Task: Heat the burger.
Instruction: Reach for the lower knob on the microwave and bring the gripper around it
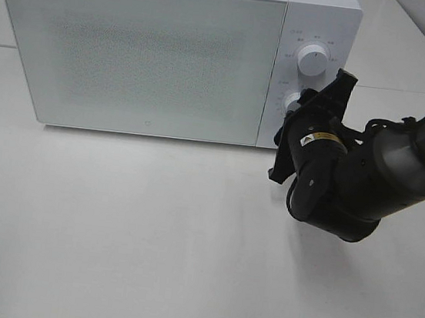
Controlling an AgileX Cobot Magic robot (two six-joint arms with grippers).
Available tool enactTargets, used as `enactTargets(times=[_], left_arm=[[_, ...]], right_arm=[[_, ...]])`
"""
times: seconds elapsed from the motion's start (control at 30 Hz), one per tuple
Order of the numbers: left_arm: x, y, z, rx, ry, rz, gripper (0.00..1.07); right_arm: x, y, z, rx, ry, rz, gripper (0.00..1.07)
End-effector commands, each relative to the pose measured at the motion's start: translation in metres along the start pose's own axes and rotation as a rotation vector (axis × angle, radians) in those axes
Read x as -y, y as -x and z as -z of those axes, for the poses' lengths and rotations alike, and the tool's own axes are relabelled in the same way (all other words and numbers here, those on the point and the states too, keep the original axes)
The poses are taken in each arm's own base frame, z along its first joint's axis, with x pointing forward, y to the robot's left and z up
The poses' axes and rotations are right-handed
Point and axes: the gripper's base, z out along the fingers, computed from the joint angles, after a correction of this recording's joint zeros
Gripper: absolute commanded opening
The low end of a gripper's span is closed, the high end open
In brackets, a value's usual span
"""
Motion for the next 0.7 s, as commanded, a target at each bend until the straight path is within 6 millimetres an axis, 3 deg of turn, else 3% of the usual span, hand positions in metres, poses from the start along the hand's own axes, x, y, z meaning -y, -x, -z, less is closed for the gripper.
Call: enactTargets(times=[0.03, 0.53, 0.7], left_arm=[[0.000, -0.002, 0.002, 0.020, 0.000, 0.007, 0.96], [0.000, -0.002, 0.002, 0.020, 0.000, 0.007, 0.96], [0.000, -0.002, 0.002, 0.020, 0.000, 0.007, 0.96]], right_arm=[[-0.035, -0.021, -0.001, -0.108, 0.279, 0.033, 0.20], [-0.036, -0.008, -0.002, 0.031, 0.278, 0.046, 0.46], [-0.036, -0.006, -0.001, 0.050, 0.276, 0.043, 0.64]])
